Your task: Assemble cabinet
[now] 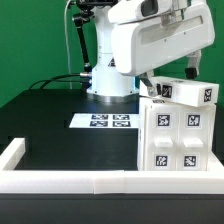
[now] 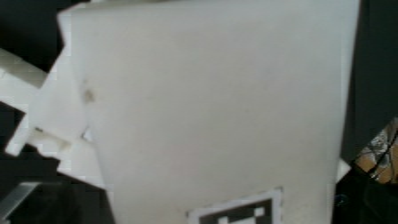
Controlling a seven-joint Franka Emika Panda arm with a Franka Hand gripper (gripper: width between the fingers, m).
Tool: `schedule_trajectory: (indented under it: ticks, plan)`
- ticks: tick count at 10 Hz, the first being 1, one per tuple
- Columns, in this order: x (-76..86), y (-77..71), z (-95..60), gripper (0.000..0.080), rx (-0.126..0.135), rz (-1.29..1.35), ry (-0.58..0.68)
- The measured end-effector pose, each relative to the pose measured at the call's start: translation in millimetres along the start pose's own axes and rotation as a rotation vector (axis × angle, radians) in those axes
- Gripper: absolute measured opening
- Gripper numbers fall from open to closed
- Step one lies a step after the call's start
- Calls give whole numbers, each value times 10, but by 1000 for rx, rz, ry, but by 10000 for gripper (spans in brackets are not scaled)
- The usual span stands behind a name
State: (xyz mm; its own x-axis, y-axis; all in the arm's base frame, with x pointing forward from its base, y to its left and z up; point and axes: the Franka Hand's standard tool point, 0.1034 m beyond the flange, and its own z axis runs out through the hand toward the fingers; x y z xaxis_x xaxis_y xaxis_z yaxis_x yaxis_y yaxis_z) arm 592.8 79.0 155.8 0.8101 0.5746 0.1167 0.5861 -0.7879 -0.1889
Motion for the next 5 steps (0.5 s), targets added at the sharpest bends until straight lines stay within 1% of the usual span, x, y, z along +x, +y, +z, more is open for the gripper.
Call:
schedule_trajectory:
  ticks: [2,3,4,5]
  plan:
    - [11,-1,33,797,-14,11,12]
    - [3,-4,44,662,-14,11,11]
    - [6,4,37,564,-15,11,13]
    - [6,5,37,564,-15,12,13]
